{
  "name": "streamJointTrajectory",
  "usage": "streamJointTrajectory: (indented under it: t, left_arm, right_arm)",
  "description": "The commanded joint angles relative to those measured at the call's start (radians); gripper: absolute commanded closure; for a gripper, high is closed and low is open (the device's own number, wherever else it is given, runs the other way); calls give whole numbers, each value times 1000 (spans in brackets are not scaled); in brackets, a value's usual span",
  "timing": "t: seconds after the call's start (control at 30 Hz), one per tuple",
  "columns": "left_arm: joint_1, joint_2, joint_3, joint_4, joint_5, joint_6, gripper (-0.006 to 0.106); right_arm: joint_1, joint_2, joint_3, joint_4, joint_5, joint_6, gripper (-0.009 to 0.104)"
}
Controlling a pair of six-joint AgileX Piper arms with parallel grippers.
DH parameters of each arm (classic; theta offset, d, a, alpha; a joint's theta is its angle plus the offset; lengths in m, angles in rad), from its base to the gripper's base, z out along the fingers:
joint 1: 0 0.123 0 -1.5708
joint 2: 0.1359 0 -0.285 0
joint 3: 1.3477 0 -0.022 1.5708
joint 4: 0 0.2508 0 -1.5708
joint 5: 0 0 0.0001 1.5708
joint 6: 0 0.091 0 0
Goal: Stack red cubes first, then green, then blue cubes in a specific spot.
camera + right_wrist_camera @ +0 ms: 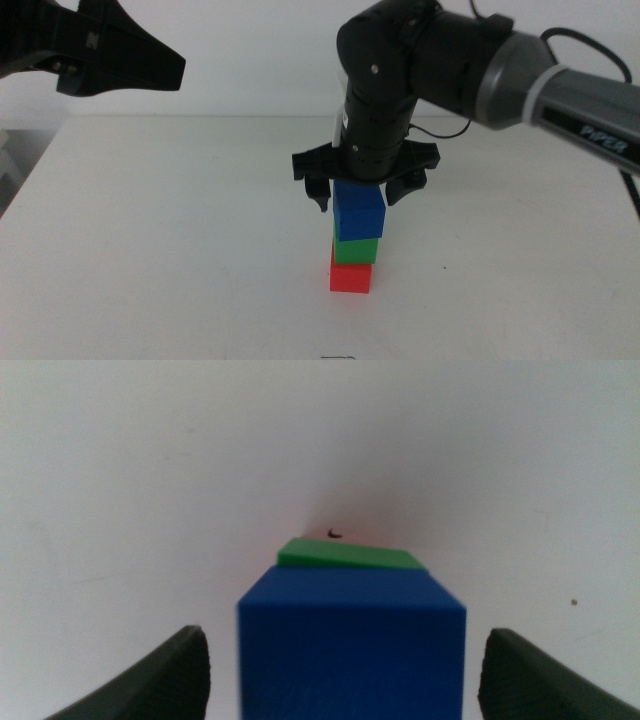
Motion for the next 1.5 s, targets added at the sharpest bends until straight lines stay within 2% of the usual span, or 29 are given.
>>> streamJointTrajectory:
  t: [0.0,0.1,0.23,0.37,0.47,0.6,0.73,0.83,1.07,1.2,1.47]
  left_arm:
    - [-1,-20,-22,-52,-43,2,9]
    - [-1,-20,-22,-52,-43,2,9]
    - [-1,-20,-22,-52,-43,2,9]
    - [-1,-20,-22,-51,-43,2,9]
    - [-1,-20,-22,-52,-43,2,9]
    - [-1,-20,-22,-52,-43,2,9]
    - [-1,-20,-22,-52,-43,2,9]
    - [-1,-20,-22,-52,-42,2,9]
    - [-1,-19,-22,-53,-42,2,9]
    - [-1,-19,-22,-53,-42,2,9]
    - [-1,-19,-22,-53,-42,2,9]
  right_arm:
    - [0,-95,-31,8,-2,-19,2]
    - [-1,-133,-34,19,-3,-48,2]
    - [-13,-196,-34,-14,13,-69,2]
    - [-63,-275,-34,-11,44,-105,2]
    - [-127,-343,-33,-10,57,-176,2]
    - [-199,-435,-32,-9,57,-359,2]
    - [-329,-534,-17,38,54,-443,2]
    - [-451,-646,84,56,-26,-491,2]
    - [-691,-918,445,202,-362,-592,2]
    - [-721,-975,529,206,-419,-616,2]
    - [-721,-978,531,202,-416,-617,2]
